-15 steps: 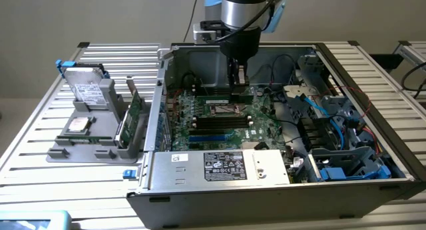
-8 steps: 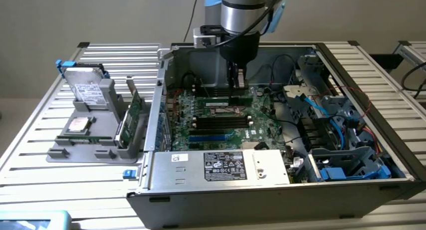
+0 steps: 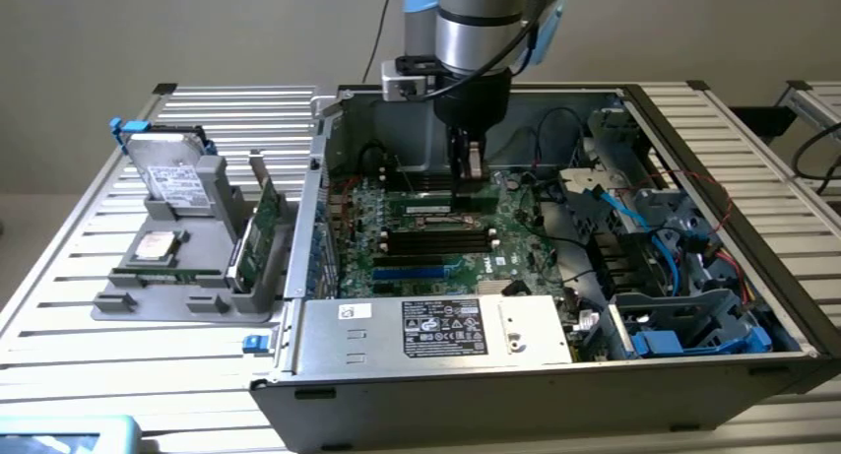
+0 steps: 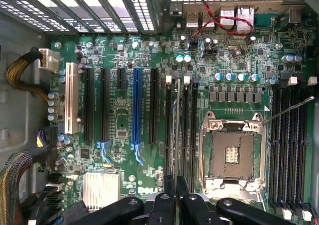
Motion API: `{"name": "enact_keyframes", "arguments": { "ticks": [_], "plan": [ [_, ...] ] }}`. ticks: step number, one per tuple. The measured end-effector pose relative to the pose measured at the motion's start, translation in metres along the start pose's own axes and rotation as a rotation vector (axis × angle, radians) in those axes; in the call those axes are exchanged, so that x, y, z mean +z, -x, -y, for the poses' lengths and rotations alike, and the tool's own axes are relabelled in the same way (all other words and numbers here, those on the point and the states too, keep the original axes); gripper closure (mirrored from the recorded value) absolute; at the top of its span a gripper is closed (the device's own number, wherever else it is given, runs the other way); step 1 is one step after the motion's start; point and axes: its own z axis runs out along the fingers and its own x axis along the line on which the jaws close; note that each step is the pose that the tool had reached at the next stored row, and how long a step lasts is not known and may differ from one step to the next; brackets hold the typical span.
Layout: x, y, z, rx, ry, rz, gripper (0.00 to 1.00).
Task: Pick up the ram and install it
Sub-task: 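Insert the ram into the slot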
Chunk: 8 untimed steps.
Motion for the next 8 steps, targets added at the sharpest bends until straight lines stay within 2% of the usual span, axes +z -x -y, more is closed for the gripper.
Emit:
{"name": "enact_keyframes", "arguments": {
  "ticks": [8],
  "plan": [
    [0.0088, -0.0006, -0.0002, 0.0, -0.0002, 0.0, 0.87]
  ]
}}
